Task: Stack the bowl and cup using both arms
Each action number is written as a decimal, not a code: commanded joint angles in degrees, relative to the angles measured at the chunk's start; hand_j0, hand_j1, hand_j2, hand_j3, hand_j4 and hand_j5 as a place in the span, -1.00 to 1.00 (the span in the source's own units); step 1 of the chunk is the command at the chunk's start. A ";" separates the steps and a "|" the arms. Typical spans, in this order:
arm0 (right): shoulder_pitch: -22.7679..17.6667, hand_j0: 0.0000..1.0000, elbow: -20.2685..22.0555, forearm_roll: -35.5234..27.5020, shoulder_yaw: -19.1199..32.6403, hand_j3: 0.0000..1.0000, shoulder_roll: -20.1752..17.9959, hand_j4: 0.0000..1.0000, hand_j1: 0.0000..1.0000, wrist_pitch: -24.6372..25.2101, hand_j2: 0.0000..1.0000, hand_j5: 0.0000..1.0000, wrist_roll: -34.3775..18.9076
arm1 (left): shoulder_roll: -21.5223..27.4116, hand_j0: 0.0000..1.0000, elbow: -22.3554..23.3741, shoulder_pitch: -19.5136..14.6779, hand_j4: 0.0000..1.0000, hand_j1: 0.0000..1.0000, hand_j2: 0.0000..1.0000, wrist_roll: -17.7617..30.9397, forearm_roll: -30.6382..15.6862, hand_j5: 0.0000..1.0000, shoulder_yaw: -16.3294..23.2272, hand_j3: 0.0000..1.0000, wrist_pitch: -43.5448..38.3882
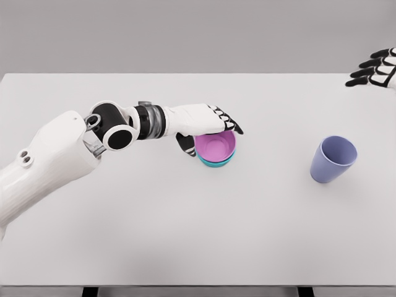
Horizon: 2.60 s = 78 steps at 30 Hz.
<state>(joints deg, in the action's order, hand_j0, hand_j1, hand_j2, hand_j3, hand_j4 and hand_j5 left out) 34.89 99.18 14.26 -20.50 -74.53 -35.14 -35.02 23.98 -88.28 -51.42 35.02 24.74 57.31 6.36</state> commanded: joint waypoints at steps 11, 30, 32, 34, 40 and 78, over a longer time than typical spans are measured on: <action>-3.78 0.99 0.48 -1.95 -4.54 0.99 5.63 0.99 0.99 0.14 0.99 0.99 0.02 | 15.31 1.00 -11.30 5.79 1.00 1.00 1.00 -0.02 -18.21 1.00 -20.30 1.00 19.29; -5.45 0.99 -0.04 -1.95 -9.56 0.99 5.54 0.99 0.99 0.14 0.99 0.99 0.02 | 25.59 1.00 0.12 34.98 1.00 1.00 1.00 -0.02 -46.09 1.00 -45.88 1.00 28.64; -5.45 0.99 0.05 -1.86 -9.73 0.99 5.71 0.99 0.99 0.14 0.99 0.99 0.02 | 25.51 1.00 0.48 35.07 1.00 1.00 1.00 -0.02 -46.09 1.00 -45.88 1.00 28.64; -5.45 0.99 0.04 -1.86 -9.99 0.99 5.71 0.99 0.99 0.14 0.99 0.99 0.02 | 25.51 1.00 0.48 35.51 1.00 1.00 1.00 -0.02 -46.09 1.00 -45.88 1.00 28.64; -5.45 1.00 -0.22 -1.95 -10.44 1.00 6.42 1.00 1.00 0.14 1.00 1.00 0.02 | 25.16 1.00 0.56 35.68 1.00 1.00 1.00 -0.02 -46.09 1.00 -45.88 1.00 28.64; -5.36 0.98 -7.60 0.33 -12.90 0.98 11.08 0.98 0.98 0.14 0.98 0.98 0.02 | 23.84 1.00 0.56 35.68 1.00 1.00 1.00 -0.02 -46.01 1.00 -45.97 1.00 28.64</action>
<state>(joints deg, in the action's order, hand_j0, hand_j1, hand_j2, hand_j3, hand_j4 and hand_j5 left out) 29.53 91.52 14.65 -33.40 -63.50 -35.15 -35.02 47.75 -87.69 -15.73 35.02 -20.79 11.34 35.15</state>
